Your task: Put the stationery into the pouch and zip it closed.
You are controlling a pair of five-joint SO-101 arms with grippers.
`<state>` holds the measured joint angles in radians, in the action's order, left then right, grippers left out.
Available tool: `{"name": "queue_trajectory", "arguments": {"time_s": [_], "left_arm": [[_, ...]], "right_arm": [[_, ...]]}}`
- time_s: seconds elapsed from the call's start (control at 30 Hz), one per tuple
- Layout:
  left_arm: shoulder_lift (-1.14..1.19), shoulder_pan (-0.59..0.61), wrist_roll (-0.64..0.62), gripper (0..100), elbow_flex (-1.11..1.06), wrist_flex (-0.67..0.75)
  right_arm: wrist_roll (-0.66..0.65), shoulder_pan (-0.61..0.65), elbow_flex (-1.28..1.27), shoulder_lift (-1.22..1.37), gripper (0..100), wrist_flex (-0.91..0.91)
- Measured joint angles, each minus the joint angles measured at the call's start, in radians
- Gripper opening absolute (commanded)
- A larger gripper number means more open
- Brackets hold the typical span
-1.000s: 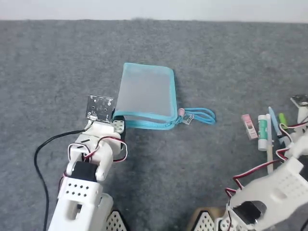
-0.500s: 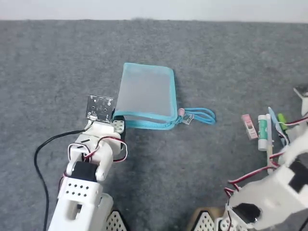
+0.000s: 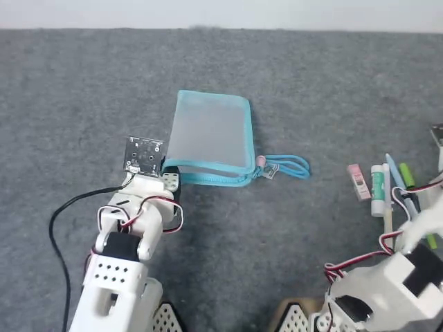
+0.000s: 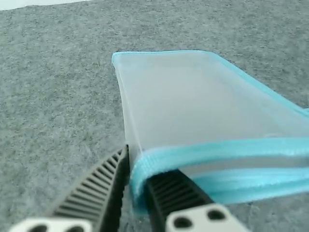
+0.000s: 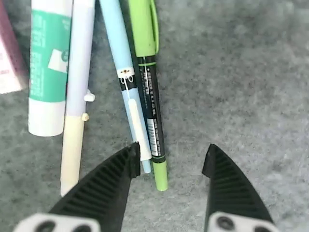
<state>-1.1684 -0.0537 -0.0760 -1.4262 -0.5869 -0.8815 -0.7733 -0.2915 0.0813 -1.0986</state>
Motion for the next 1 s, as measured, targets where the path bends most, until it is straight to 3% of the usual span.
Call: {"name": "queue_trajectory", "arguments": {"time_s": [0.53, 0.83, 0.9, 1.0], "left_arm": [[0.0, 0.0, 0.0, 1, 0.0, 0.0], [0.0, 0.0, 0.0, 1, 0.0, 0.0], [0.0, 0.0, 0.0, 1, 0.0, 0.0], [0.0, 0.0, 0.0, 1, 0.0, 0.0]], "right_arm": [[-0.015, -0.02, -0.089, 0.005, 21.3, 0.153], [-0.035, -0.051, 0.0, 0.213, 21.1, 0.157], [-0.035, -0.049, 0.009, 0.227, 18.3, 0.157], [-0.035, -0.049, 0.02, 0.241, 5.2, 0.152]]}}
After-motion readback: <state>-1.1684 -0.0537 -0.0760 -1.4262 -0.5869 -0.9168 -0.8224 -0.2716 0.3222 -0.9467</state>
